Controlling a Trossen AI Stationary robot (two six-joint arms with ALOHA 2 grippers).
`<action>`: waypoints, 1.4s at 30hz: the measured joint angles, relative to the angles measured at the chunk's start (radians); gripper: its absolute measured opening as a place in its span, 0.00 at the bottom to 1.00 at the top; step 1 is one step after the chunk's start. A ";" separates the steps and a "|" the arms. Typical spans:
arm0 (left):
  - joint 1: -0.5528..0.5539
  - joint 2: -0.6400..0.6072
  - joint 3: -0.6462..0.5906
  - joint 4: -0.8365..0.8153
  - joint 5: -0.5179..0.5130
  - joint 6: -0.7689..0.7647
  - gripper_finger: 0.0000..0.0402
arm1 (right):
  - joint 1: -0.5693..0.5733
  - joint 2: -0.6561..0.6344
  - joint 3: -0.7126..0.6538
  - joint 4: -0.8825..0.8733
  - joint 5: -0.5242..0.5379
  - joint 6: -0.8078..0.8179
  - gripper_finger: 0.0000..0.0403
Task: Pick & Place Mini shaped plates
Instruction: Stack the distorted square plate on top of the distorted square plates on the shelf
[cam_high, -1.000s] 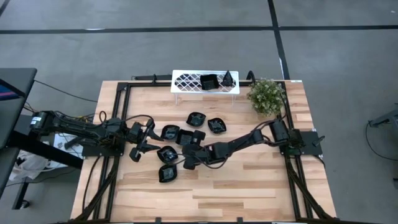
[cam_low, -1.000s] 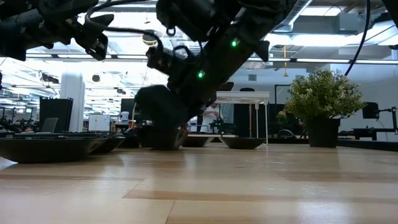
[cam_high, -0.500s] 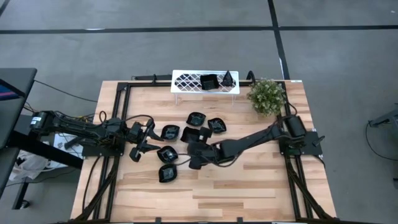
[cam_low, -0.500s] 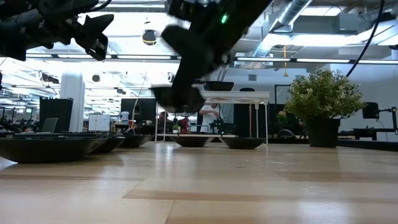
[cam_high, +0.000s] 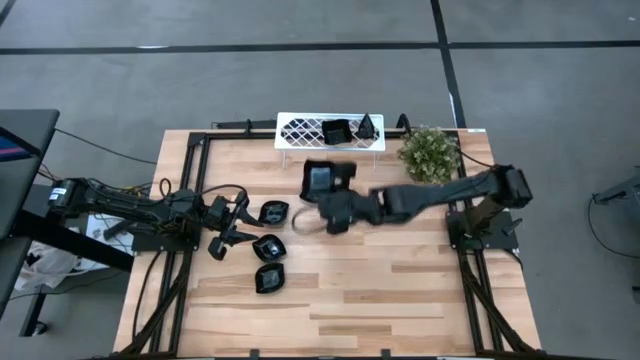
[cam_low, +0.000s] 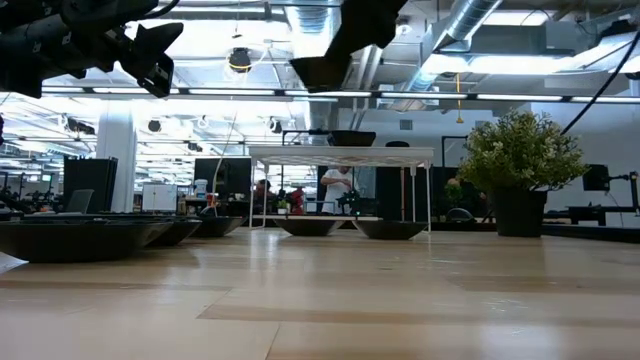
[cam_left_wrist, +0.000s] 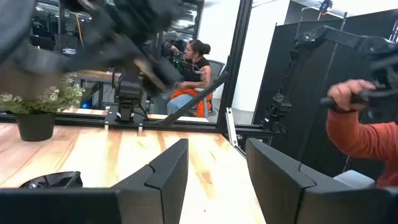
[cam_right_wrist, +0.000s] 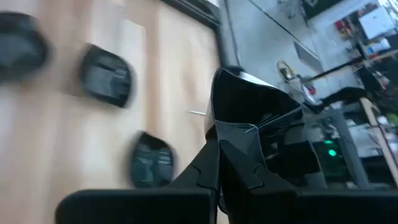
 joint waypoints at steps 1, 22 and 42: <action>0.000 0.000 0.000 0.000 0.000 0.000 0.41 | -0.031 -0.013 0.000 -0.001 -0.013 -0.023 0.00; 0.000 0.000 0.000 0.001 0.000 0.000 0.41 | -0.490 -0.057 -0.039 0.012 -0.416 -0.296 0.00; 0.000 0.000 0.000 0.001 0.000 0.000 0.41 | -0.538 -0.056 -0.039 -0.023 -0.411 -0.305 0.21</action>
